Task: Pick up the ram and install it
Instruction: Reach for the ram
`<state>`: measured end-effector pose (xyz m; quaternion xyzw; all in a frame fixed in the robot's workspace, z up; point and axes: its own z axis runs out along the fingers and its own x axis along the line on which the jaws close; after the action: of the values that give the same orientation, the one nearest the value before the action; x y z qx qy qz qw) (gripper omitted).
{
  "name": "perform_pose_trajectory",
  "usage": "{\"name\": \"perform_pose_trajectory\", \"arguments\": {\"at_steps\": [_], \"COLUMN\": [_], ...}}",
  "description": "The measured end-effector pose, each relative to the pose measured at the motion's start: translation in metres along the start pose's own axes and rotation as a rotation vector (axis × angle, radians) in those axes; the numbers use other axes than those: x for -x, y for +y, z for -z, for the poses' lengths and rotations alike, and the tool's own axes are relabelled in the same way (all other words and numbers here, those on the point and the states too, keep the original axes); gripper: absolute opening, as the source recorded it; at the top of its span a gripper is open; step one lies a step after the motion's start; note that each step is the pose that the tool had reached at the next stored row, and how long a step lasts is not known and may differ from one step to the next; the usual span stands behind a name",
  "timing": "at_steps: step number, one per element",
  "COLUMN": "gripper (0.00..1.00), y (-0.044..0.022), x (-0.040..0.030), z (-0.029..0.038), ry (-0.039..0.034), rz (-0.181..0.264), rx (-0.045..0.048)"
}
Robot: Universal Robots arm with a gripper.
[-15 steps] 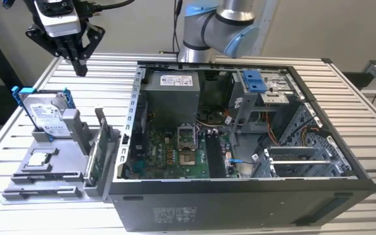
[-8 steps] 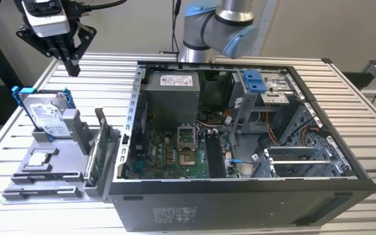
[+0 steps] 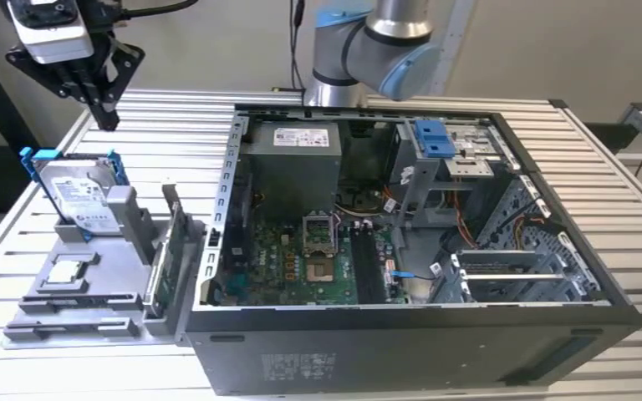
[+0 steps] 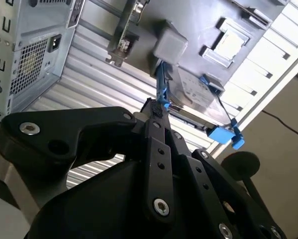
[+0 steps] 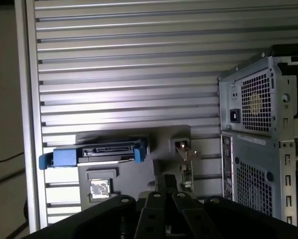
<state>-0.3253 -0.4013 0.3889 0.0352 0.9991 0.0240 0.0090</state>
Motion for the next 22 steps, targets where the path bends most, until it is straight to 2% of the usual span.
{"name": "perform_pose_trajectory", "arguments": {"at_steps": [9, 13, 18, 22], "gripper": [0.11, 0.11, 0.11, 0.11], "y": [-0.0029, -0.0046, -0.0063, -0.0069], "x": [-0.0243, -0.0331, -0.0394, -0.041], "z": [-0.0003, -0.0011, -0.0021, -0.0023], "ry": [0.007, 0.0099, 0.012, 0.012], "rz": [0.001, 0.002, 0.002, 0.002], "rx": [-0.0005, -0.0006, -0.0008, -0.0008]}}
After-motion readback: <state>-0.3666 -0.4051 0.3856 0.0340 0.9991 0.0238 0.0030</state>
